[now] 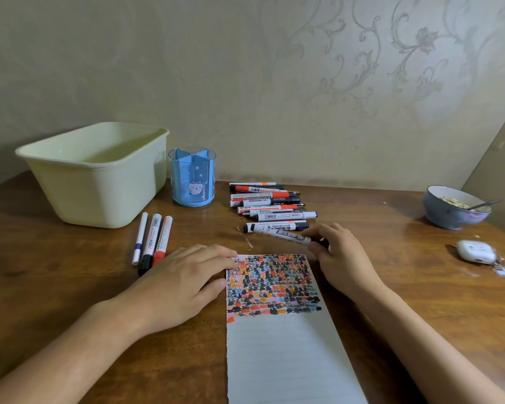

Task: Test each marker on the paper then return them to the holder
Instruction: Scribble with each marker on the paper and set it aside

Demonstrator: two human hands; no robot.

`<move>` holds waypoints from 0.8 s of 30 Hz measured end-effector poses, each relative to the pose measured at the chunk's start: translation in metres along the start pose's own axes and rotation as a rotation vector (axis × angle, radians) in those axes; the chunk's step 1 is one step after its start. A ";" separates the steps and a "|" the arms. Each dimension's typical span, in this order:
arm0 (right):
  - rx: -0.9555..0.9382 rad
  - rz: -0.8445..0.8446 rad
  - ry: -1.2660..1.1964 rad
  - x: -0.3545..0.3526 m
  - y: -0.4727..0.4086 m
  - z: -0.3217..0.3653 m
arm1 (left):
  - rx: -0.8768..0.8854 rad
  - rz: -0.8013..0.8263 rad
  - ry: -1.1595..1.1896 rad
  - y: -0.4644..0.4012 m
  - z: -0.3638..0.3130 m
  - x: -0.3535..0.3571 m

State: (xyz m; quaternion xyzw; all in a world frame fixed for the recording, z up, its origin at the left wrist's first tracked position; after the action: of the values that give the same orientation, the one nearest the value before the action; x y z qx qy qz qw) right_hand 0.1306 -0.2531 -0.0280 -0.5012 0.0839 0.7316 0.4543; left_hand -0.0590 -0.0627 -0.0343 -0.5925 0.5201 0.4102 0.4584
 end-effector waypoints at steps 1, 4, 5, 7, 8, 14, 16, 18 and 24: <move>-0.004 -0.012 -0.028 0.000 0.000 0.001 | -0.001 -0.001 -0.002 0.000 0.000 0.000; 0.027 -0.006 -0.183 -0.001 0.002 0.005 | -0.004 -0.003 -0.003 0.000 0.000 0.000; 0.042 0.008 -0.237 -0.001 0.002 0.007 | -0.002 -0.006 -0.003 -0.001 0.000 0.000; 0.074 0.058 -0.352 0.000 0.004 0.010 | 0.002 -0.005 -0.003 0.000 0.000 0.000; 0.090 0.083 -0.412 0.000 0.006 0.012 | 0.003 -0.003 -0.004 0.000 0.000 0.000; 0.166 0.163 -0.734 -0.004 0.017 0.026 | 0.016 -0.008 0.000 0.001 0.000 0.000; 0.186 0.180 -0.823 -0.005 0.019 0.030 | 0.013 -0.005 -0.008 0.001 0.000 -0.001; 0.204 0.209 -0.882 -0.006 0.021 0.033 | 0.013 -0.004 -0.013 0.000 0.000 0.000; 0.223 0.326 -0.964 -0.004 0.026 0.040 | 0.019 -0.015 -0.016 0.000 0.001 0.000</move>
State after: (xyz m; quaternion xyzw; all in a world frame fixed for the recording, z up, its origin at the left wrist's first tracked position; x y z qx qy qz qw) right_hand 0.0853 -0.2466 -0.0141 -0.0363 0.0196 0.9271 0.3724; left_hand -0.0594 -0.0619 -0.0346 -0.5886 0.5160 0.4065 0.4713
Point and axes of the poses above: each hand's wrist, its own y-axis away from the middle knuckle, its own x-axis out of the palm, z = x × y, the point moved 3 cm from there along -y, towards the middle knuckle, and after that the axes turned 2 degrees about x, right-handed, at the moved point
